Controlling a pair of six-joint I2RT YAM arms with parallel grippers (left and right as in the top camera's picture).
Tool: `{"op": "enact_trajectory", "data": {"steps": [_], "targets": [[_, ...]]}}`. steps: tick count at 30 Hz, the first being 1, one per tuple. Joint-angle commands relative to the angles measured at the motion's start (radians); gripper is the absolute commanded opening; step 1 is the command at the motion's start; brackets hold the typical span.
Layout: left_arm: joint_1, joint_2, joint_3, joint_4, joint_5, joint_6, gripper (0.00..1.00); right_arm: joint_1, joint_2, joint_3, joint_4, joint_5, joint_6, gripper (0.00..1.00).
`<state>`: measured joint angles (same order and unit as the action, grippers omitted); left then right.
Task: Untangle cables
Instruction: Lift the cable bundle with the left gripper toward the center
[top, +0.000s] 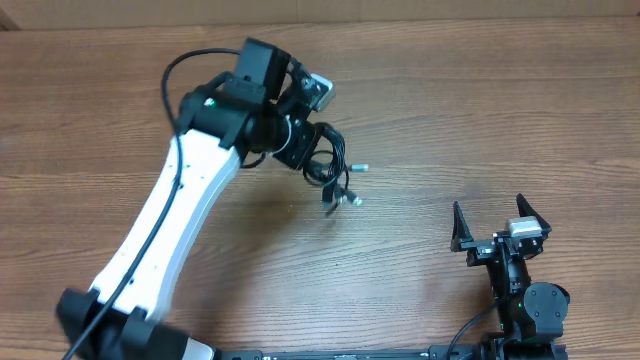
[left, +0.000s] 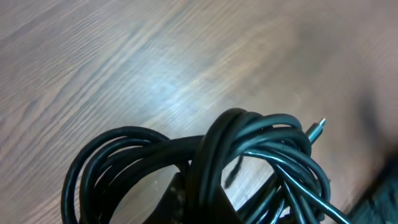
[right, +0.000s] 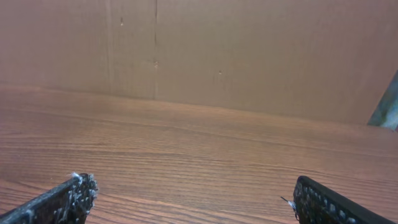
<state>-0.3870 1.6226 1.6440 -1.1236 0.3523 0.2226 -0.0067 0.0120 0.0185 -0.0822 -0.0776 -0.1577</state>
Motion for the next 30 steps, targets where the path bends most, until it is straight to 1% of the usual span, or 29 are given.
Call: {"op": "enact_trajectory", "data": {"steps": [1,3,7,11,16,19,21,23,25,27,30], "targets": [[-0.009,-0.090,0.009,-0.050,0.144,0.270,0.04,-0.003,-0.002,-0.010,0.003,0.006,-0.001,1.00],[-0.012,-0.125,0.009,-0.097,0.200,0.373,0.04,-0.003,-0.002,-0.010,0.003,0.006,-0.001,1.00],[-0.014,-0.185,0.009,-0.191,0.271,0.526,0.04,-0.003,-0.002,-0.010,0.004,0.006,-0.001,1.00],[-0.014,-0.226,0.009,-0.291,0.307,0.677,0.04,-0.003,-0.002,-0.010,0.004,0.006,-0.001,1.00],[-0.014,-0.245,0.009,-0.365,0.311,0.751,0.04,-0.003,-0.002,-0.010,0.005,0.006,-0.001,1.00],[-0.014,-0.245,0.009,-0.390,0.314,0.751,0.04,-0.003,-0.002,-0.010,0.005,0.002,0.000,1.00],[-0.014,-0.245,0.009,-0.392,0.309,0.749,0.04,-0.003,-0.002,-0.010,0.008,-0.035,0.014,1.00],[-0.014,-0.244,0.009,-0.387,0.299,0.747,0.04,-0.003,-0.002,-0.010,0.013,-0.102,0.084,1.00],[-0.013,-0.244,0.009,-0.382,0.300,0.712,0.04,-0.003,-0.002,-0.010,0.018,-0.155,0.193,1.00],[-0.014,-0.244,0.009,-0.379,0.308,0.677,0.04,-0.003,-0.002,-0.010,0.020,-0.208,0.362,1.00],[-0.013,-0.244,0.009,-0.383,0.336,0.671,0.04,-0.001,0.003,-0.010,0.025,-0.317,0.606,1.00]]}}
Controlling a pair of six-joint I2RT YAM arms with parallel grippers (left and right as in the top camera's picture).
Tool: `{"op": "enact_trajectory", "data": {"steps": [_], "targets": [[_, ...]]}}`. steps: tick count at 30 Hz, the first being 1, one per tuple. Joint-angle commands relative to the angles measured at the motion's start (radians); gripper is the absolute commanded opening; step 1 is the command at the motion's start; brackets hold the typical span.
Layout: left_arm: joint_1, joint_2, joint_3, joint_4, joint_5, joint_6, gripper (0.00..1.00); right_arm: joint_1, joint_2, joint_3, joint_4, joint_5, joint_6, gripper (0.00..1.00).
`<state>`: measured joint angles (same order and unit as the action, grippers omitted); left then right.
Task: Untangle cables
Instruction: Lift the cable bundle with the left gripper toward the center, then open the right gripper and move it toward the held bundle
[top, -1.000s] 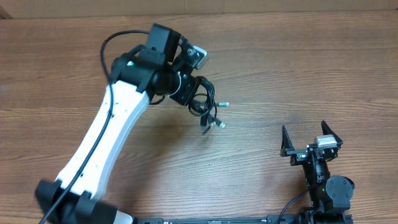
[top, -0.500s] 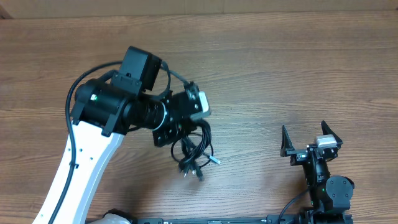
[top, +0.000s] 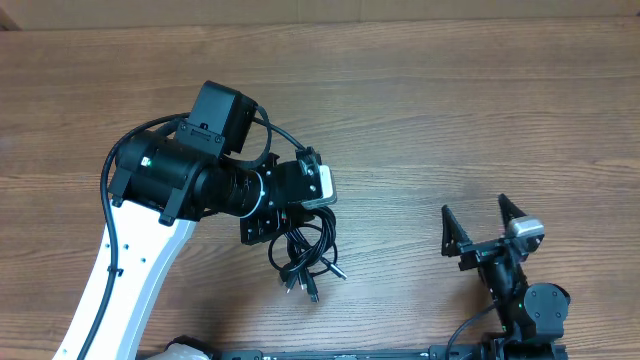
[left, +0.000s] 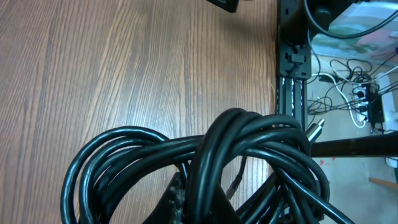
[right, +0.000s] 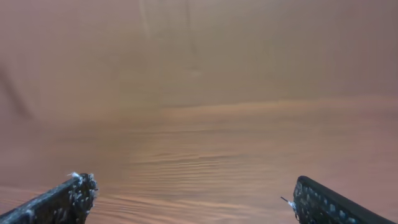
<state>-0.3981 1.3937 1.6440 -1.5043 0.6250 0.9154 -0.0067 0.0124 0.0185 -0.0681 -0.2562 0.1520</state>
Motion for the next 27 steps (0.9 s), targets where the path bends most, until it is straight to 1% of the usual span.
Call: {"op": "enact_trajectory", "data": {"steps": [1,4,10,17,20,23,27], "targets": [[-0.002,-0.015,0.009,-0.003,0.074,-0.022,0.04,-0.001,0.005,-0.010,0.014,-0.196,0.351,1.00],[-0.003,-0.015,0.009,-0.007,0.084,-0.022,0.04,-0.001,0.005,-0.010,0.017,-0.305,0.405,1.00],[-0.003,-0.015,0.009,-0.014,0.132,-0.022,0.04,-0.001,0.005,-0.010,0.045,-0.447,0.405,1.00],[-0.002,-0.015,0.009,-0.014,0.137,-0.022,0.04,-0.001,0.005,0.056,0.035,-0.513,0.401,1.00],[-0.003,-0.015,0.009,-0.014,0.172,-0.020,0.04,-0.001,0.006,0.101,0.018,-0.535,0.401,1.00],[-0.003,-0.015,0.009,-0.014,0.205,0.004,0.04,-0.001,0.016,0.152,-0.019,-0.531,0.382,1.00],[-0.003,-0.015,0.009,-0.013,0.240,0.051,0.04,-0.001,0.055,0.248,-0.128,-0.531,0.327,1.00]]}}
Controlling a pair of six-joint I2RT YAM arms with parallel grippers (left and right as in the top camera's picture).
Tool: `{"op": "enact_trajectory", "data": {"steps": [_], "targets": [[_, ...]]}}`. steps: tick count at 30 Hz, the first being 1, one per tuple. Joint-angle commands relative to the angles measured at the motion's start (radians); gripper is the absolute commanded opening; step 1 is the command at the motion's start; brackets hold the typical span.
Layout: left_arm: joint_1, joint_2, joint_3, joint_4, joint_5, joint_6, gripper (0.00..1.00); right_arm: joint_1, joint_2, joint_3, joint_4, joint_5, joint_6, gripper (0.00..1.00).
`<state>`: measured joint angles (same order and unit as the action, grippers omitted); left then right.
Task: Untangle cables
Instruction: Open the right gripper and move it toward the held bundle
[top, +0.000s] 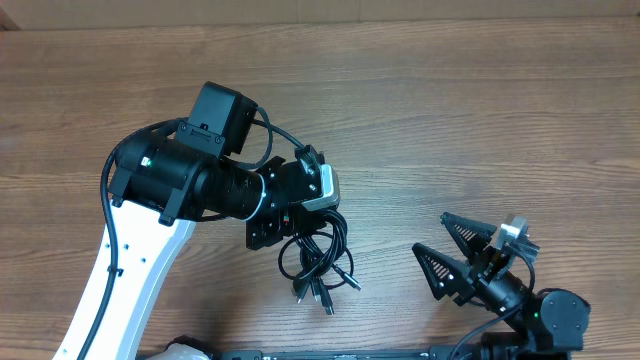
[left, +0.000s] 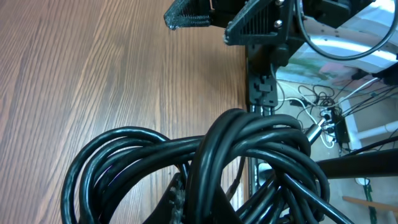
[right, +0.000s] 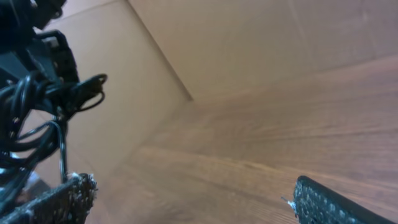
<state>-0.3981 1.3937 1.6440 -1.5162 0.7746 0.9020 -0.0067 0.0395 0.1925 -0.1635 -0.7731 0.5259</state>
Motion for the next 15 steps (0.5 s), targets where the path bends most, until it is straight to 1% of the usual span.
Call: {"op": "enact_trajectory", "data": {"steps": [1,5,9,12,15], "targets": [[-0.003,-0.015,0.009,-0.002,0.102,0.074,0.04,-0.001,0.042,0.100,-0.063,-0.014,-0.066,1.00],[-0.003,-0.015,0.009,-0.001,0.130,0.100,0.04,-0.001,0.122,0.207,-0.178,-0.014,-0.118,1.00],[-0.003,-0.015,0.009,-0.001,0.188,0.166,0.04,-0.001,0.219,0.309,-0.275,-0.021,-0.142,1.00],[-0.003,-0.015,0.009,-0.001,0.221,0.224,0.04,-0.001,0.290,0.376,-0.309,-0.068,-0.143,1.00],[-0.003,-0.015,0.009,0.007,0.225,0.232,0.04,-0.001,0.344,0.426,-0.310,-0.154,-0.143,1.00]]}}
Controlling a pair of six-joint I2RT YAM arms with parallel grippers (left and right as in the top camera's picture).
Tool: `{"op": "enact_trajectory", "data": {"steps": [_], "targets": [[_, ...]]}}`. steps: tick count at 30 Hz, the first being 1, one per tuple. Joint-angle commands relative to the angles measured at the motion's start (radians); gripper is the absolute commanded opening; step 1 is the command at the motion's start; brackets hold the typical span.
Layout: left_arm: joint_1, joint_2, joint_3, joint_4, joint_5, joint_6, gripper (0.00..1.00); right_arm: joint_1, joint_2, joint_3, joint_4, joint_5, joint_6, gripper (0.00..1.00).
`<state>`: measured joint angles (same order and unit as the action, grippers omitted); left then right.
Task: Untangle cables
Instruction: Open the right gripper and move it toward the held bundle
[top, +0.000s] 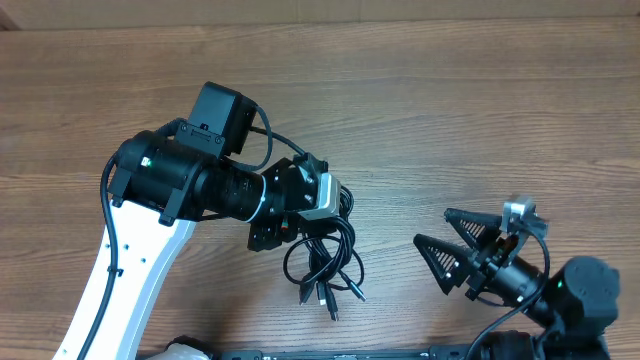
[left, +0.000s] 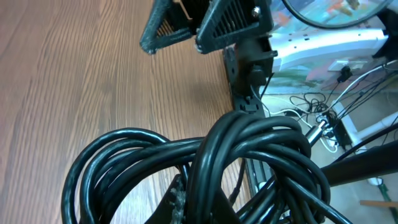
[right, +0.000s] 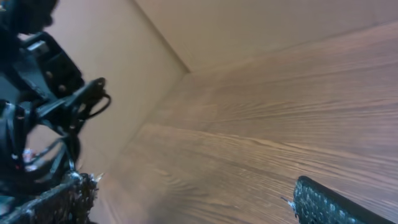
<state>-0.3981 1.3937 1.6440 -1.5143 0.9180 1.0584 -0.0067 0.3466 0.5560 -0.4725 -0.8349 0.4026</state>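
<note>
A tangled bundle of black cables (top: 325, 258) hangs from my left gripper (top: 300, 222), which is shut on it near the table's front middle. Its plug ends (top: 335, 295) dangle toward the front edge. In the left wrist view the coils (left: 205, 162) fill the lower frame, clamped between the fingers (left: 177, 199). My right gripper (top: 447, 250) is open at the front right, its fingers (top: 470, 222) pointing left toward the bundle and apart from it. In the right wrist view the bundle (right: 56, 124) shows at the far left, and nothing lies between the fingertips (right: 311, 190).
The wooden table (top: 450, 120) spreads behind and to the right of both arms. The white left arm (top: 120, 290) crosses the front left. Beyond the table's front edge the left wrist view shows a frame and loose wires (left: 323, 99).
The right arm has shifted a little to the right, still turned left and open. The bundle in the left gripper sits slightly further right.
The left gripper held the bundle over the middle rear while the open right gripper faced the back wall. It then held the bundle further forward. After that the right gripper was turned left toward the bundle, and both have since shifted slightly.
</note>
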Motion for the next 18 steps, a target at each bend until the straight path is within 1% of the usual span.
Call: {"op": "enact_trajectory", "data": {"steps": [1,4,7,11,13,18], "targets": [[-0.003,-0.015,0.009,0.008,0.084,0.076,0.04,-0.001,0.052,0.078,-0.001,-0.121,-0.019,1.00],[-0.003,-0.015,0.009,0.016,0.127,0.101,0.04,-0.001,0.088,0.127,-0.002,-0.167,-0.019,1.00],[-0.003,-0.014,0.008,0.047,0.211,0.113,0.04,-0.001,0.102,0.160,-0.002,-0.203,-0.019,1.00],[-0.003,-0.013,0.008,0.088,0.237,0.112,0.04,-0.001,0.103,0.180,-0.005,-0.217,-0.019,1.00],[-0.003,-0.013,0.008,0.098,0.240,0.095,0.04,-0.001,0.103,0.182,-0.005,-0.222,-0.019,1.00],[-0.003,-0.013,0.008,0.137,0.243,0.006,0.04,-0.001,0.103,0.198,0.003,-0.245,-0.018,1.00]]}}
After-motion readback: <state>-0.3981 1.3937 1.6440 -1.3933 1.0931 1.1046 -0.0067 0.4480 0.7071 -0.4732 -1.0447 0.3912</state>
